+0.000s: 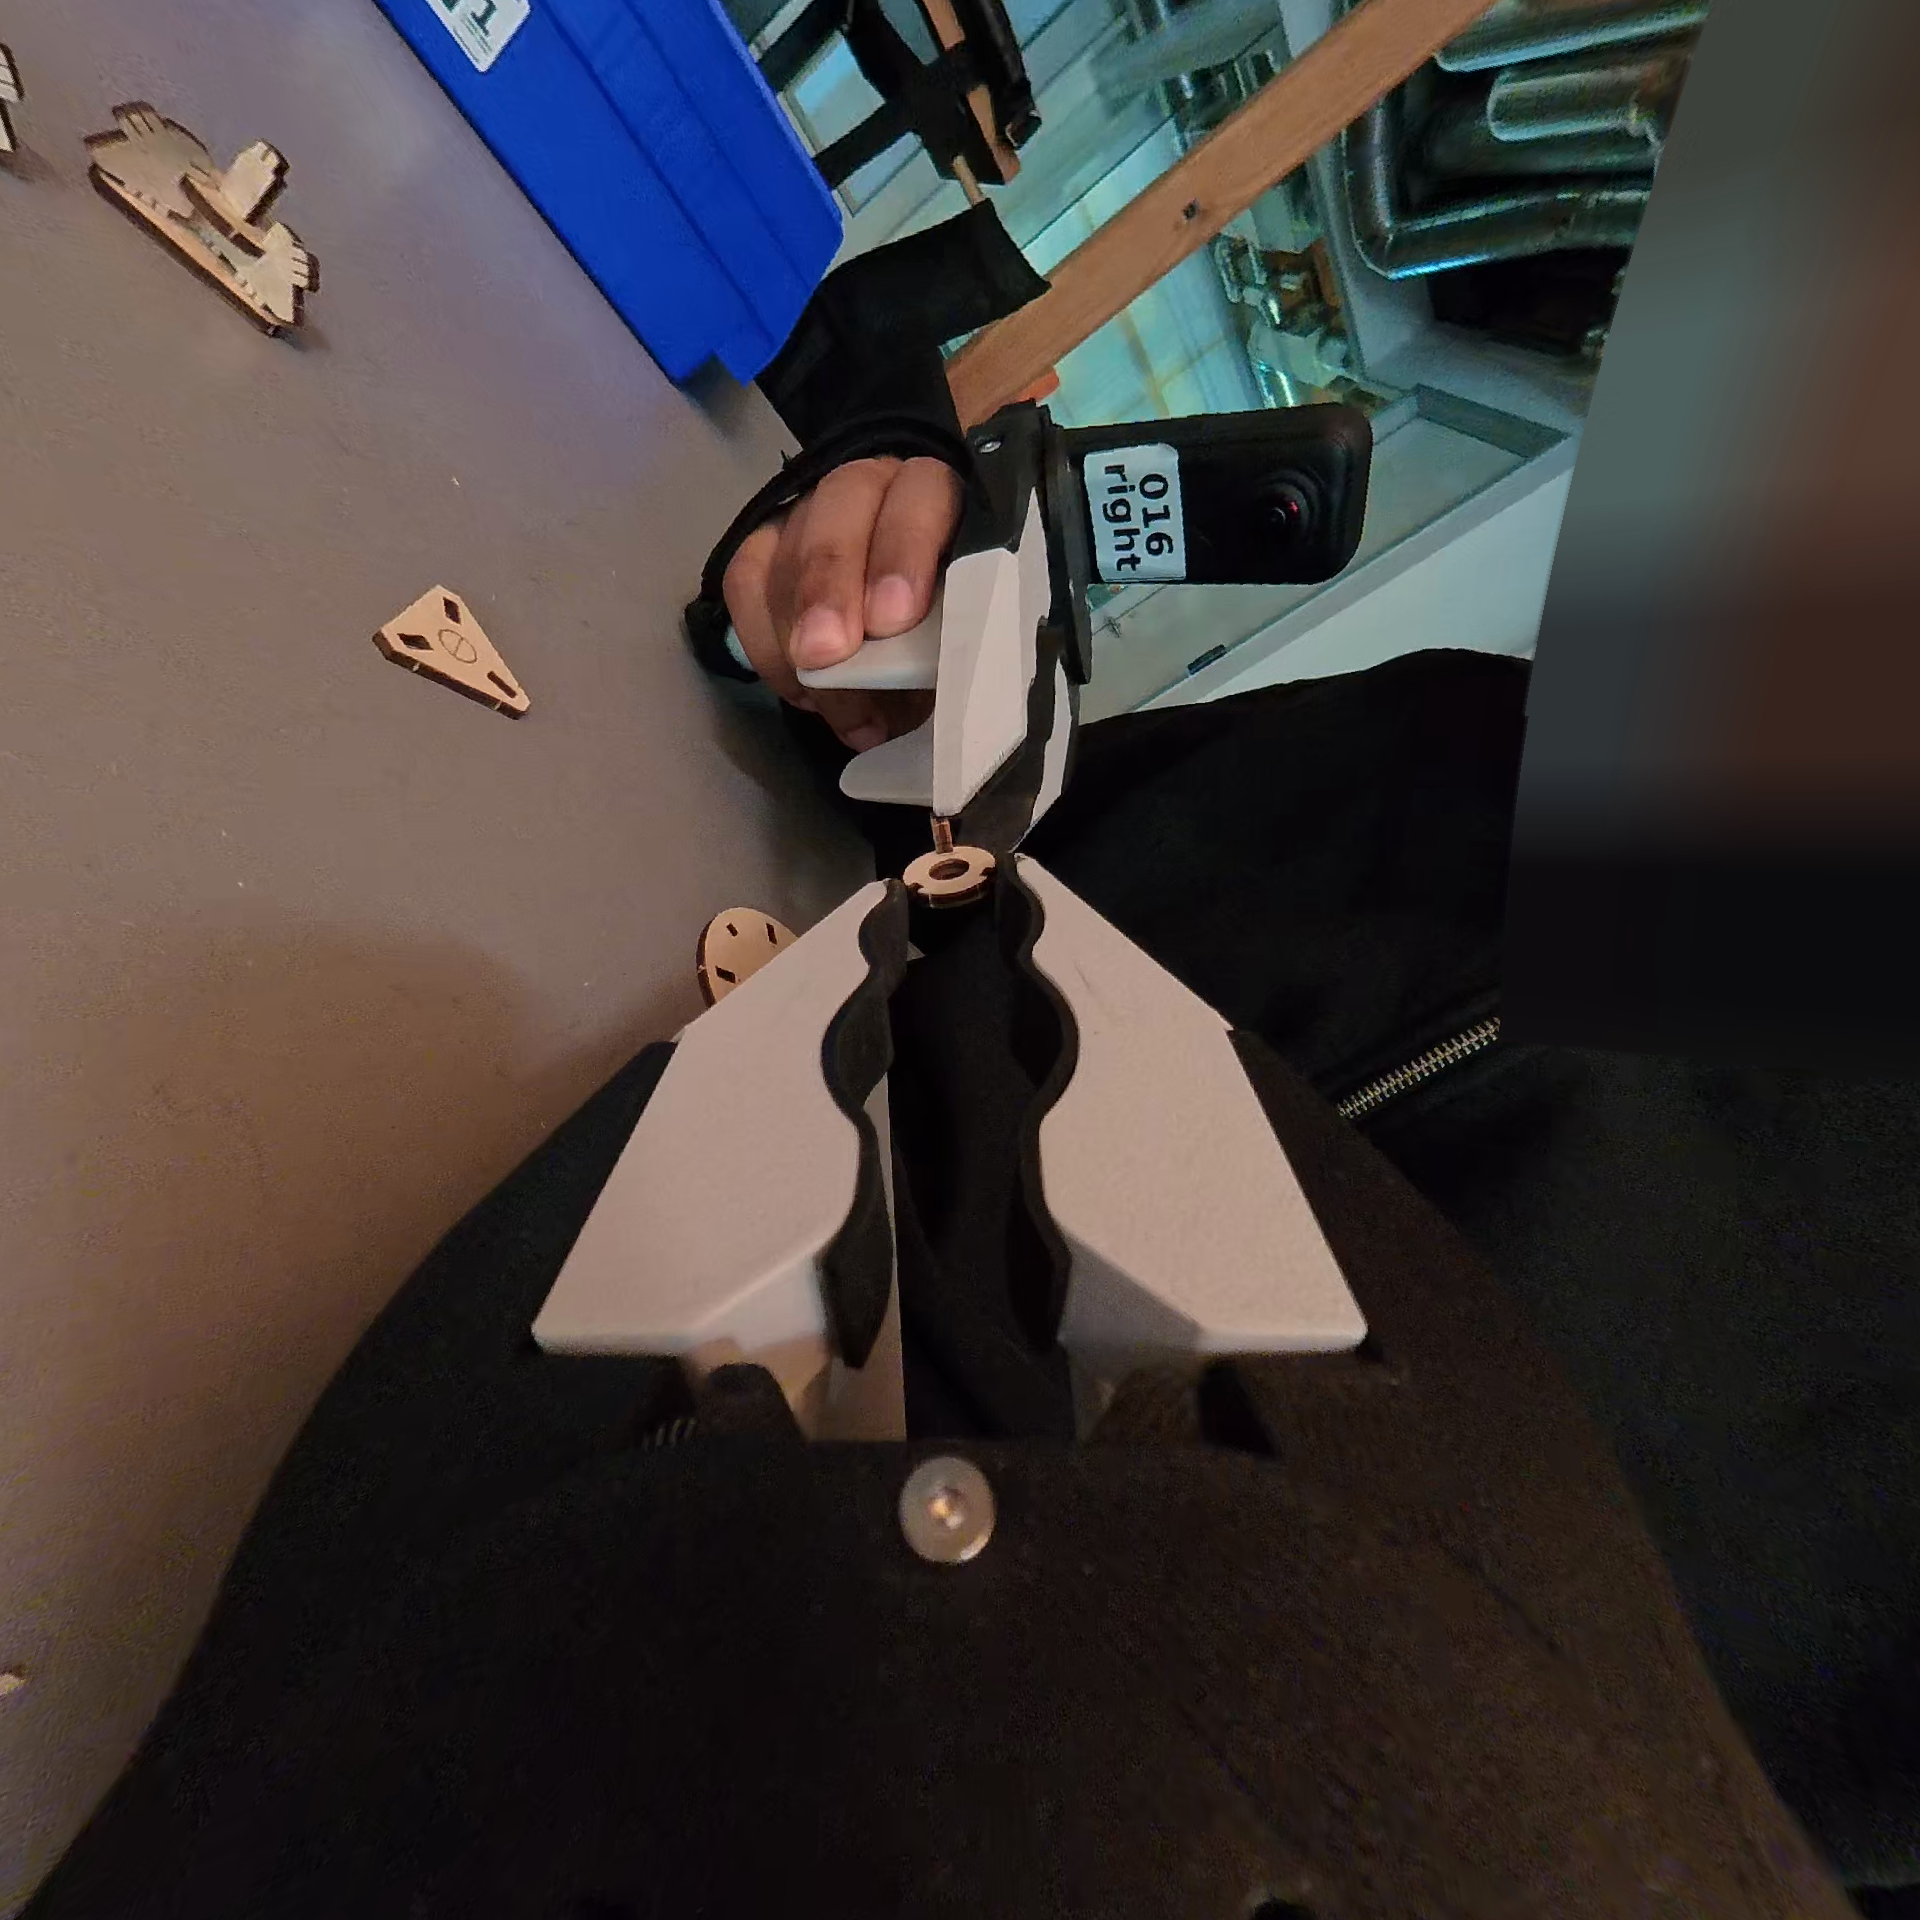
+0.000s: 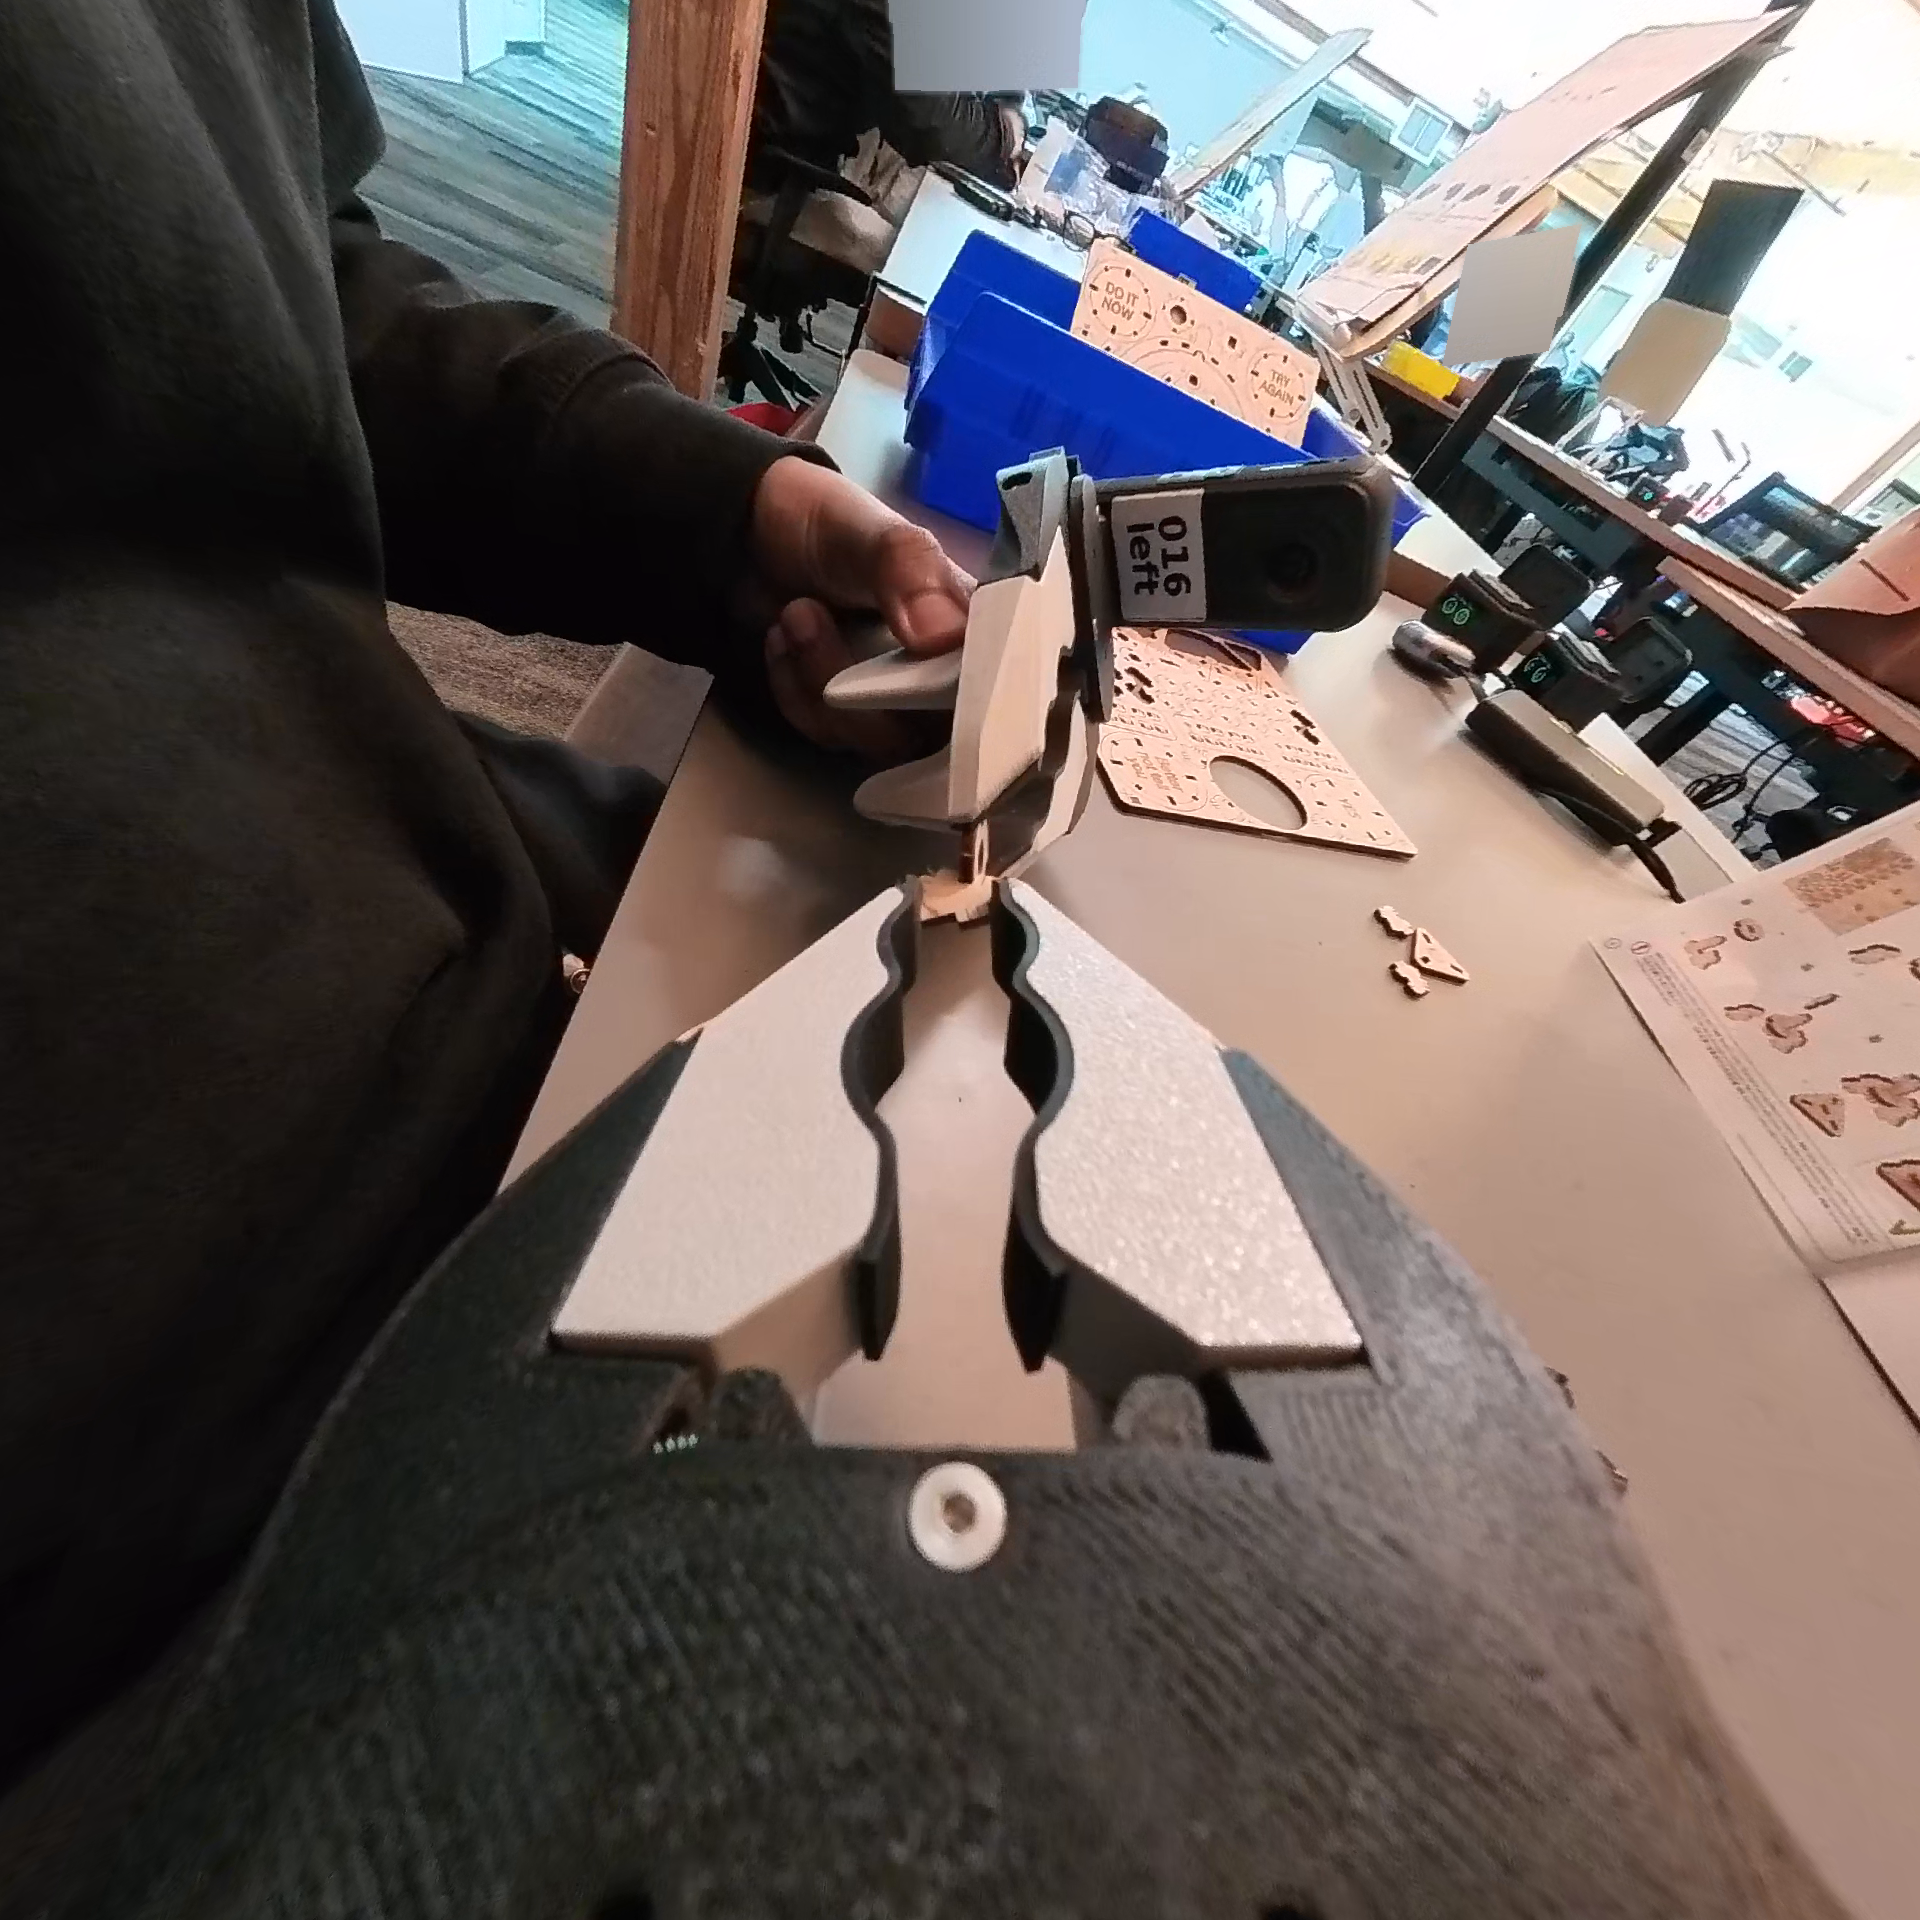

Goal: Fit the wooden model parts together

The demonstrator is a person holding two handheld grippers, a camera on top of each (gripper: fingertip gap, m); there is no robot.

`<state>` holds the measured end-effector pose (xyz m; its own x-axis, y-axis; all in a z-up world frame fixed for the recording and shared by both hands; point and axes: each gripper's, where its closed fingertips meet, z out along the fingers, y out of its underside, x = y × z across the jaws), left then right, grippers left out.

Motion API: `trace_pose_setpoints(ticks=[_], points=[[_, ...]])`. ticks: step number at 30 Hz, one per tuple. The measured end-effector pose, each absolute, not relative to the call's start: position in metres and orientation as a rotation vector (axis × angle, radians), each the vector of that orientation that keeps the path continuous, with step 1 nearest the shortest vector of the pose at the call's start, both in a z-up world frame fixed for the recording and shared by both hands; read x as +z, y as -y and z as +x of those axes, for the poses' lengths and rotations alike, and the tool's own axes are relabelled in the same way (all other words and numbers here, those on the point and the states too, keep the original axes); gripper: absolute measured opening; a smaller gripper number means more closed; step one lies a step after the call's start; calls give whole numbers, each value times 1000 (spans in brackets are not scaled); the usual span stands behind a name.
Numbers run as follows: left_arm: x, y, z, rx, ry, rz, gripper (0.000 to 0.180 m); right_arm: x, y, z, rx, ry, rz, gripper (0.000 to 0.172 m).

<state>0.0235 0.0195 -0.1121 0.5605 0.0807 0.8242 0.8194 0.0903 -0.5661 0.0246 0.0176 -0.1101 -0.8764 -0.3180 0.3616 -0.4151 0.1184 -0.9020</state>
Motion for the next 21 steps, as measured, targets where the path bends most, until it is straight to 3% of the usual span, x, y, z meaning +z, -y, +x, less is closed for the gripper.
trace_pose_setpoints(ticks=[21], points=[[-113, -19, 20, -612, 852, -1391, 26, -109, -13, 20, 1883, 2269, 696, 11]])
